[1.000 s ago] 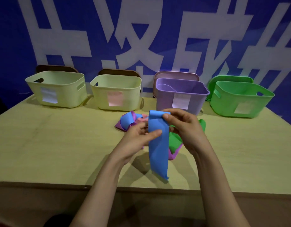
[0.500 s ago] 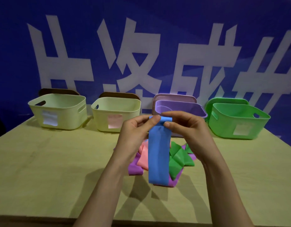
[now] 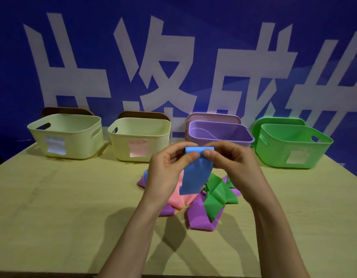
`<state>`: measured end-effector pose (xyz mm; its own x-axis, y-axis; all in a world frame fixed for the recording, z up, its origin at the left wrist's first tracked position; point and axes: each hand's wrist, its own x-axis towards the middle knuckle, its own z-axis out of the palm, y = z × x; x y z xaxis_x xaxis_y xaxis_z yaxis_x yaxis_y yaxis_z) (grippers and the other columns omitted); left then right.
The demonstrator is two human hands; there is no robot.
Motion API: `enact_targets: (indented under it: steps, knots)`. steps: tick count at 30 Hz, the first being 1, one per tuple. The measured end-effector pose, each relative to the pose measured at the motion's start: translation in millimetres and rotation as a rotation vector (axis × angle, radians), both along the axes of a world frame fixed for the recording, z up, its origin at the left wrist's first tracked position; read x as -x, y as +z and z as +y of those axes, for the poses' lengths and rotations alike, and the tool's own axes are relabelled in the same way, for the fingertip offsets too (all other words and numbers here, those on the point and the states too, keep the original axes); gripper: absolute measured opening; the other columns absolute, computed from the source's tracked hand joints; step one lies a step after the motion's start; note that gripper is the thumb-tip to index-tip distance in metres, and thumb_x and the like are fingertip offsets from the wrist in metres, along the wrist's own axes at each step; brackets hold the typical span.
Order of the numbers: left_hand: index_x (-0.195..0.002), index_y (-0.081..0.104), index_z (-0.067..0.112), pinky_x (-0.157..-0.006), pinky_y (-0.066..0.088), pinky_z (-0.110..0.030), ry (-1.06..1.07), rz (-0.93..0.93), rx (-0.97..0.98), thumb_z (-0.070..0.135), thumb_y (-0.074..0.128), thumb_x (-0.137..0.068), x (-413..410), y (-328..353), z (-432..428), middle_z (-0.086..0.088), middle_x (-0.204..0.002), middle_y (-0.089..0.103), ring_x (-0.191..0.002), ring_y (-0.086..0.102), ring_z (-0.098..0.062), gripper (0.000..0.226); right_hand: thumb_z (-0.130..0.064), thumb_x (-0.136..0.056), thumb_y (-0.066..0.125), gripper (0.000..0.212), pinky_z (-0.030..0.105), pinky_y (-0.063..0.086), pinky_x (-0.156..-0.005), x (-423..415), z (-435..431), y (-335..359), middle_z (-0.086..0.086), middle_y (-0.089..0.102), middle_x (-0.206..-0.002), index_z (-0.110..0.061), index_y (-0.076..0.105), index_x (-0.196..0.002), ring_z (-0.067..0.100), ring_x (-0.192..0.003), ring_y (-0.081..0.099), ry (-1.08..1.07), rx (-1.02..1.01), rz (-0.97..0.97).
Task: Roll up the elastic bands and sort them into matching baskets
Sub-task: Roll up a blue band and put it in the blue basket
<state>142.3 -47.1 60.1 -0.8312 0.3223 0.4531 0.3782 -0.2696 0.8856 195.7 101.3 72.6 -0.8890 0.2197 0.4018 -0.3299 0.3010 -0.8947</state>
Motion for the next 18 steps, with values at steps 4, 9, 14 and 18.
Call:
enact_targets:
  steps: [4,9,14,18]
  knots:
    - [-0.102,0.067,0.023,-0.064,0.053,-0.02,-0.098,-0.161,-0.01,0.01,0.068,-0.08,-1.6,-0.7,-1.8,0.0,-0.094,0.073,-0.087,0.068,-0.012,0.025,-0.017,-0.08,0.069,0.008,0.025,0.053,-0.073,1.9,-0.8,-3.5,0.001,0.074,-0.082,-0.018,0.074,-0.087,0.01,-0.08,0.067,0.02,0.143,0.0]
    - [-0.096,0.067,0.012,-0.054,0.049,-0.018,-0.139,-0.345,0.049,0.003,0.067,-0.081,-5.9,-7.1,-3.3,-0.002,-0.079,0.074,-0.069,0.069,-0.013,0.017,-0.021,-0.068,0.072,0.02,0.019,0.051,-0.07,-0.9,1.6,-8.0,0.001,0.074,-0.087,-0.02,0.074,-0.087,0.009,-0.081,0.066,0.036,0.225,-0.003]
    - [-0.092,0.071,0.014,-0.056,0.052,-0.02,-0.142,-0.349,0.035,0.023,0.072,-0.068,-9.5,-4.9,-4.0,-0.004,-0.082,0.074,-0.072,0.068,-0.014,0.026,0.001,-0.069,0.073,0.026,0.017,0.051,-0.072,-8.8,4.0,-5.4,-0.001,0.075,-0.084,-0.018,0.073,-0.086,0.008,-0.081,0.068,0.067,0.168,0.006]
    - [-0.085,0.072,0.013,-0.055,0.05,-0.02,-0.101,-0.363,0.01,0.036,0.068,-0.065,-12.4,-2.1,-2.8,-0.005,-0.078,0.072,-0.068,0.067,-0.014,0.031,0.013,-0.069,0.07,0.033,0.014,0.05,-0.071,-10.9,3.7,-4.8,-0.006,0.075,-0.082,-0.016,0.072,-0.084,0.006,-0.08,0.069,0.089,0.14,0.015]
